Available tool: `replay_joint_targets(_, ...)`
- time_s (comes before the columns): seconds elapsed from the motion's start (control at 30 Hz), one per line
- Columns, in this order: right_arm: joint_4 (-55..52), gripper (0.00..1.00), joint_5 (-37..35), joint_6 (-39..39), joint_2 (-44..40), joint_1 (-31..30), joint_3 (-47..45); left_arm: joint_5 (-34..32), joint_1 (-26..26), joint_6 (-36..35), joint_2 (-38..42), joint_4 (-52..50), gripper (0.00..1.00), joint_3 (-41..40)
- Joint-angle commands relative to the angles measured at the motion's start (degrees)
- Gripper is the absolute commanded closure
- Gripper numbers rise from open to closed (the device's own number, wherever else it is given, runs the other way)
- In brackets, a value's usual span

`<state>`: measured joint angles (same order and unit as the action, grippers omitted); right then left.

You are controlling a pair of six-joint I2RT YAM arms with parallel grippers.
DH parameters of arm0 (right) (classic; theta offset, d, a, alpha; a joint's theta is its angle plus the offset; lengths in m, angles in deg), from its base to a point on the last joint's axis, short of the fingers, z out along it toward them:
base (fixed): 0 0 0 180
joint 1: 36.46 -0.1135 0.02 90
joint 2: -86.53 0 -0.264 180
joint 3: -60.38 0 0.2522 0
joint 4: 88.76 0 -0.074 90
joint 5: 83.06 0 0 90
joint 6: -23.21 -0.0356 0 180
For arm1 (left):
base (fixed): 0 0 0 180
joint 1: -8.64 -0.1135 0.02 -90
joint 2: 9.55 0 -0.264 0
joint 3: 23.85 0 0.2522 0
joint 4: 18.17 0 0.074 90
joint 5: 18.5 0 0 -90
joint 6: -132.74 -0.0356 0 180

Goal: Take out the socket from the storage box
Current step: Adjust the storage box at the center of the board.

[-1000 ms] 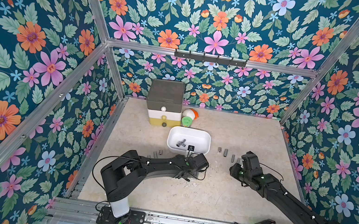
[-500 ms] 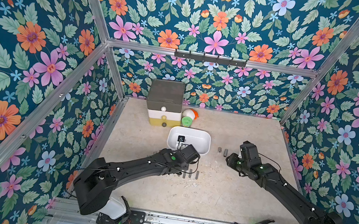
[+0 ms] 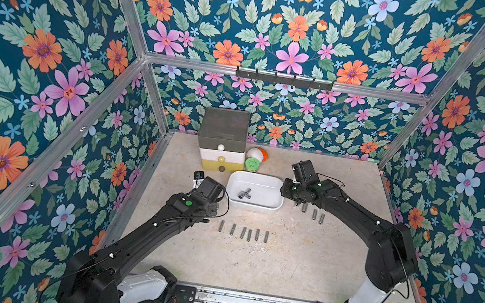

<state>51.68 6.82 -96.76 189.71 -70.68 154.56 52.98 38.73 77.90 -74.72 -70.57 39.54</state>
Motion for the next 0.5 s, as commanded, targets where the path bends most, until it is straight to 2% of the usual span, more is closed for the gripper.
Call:
replay_joint_targets(0.0,-4.5,0.61,-1.3,1.3,4.5,-0.2,5.3,1.1,-0.8,-2.7,0.4,-1.4,0.55,-0.4)
replay_joint_targets(0.47,-8.1,0.62,0.5,3.4,17.0,-4.5,21.0,1.8,-1.2,-4.5,-0.6,-0.7,0.56,0.3)
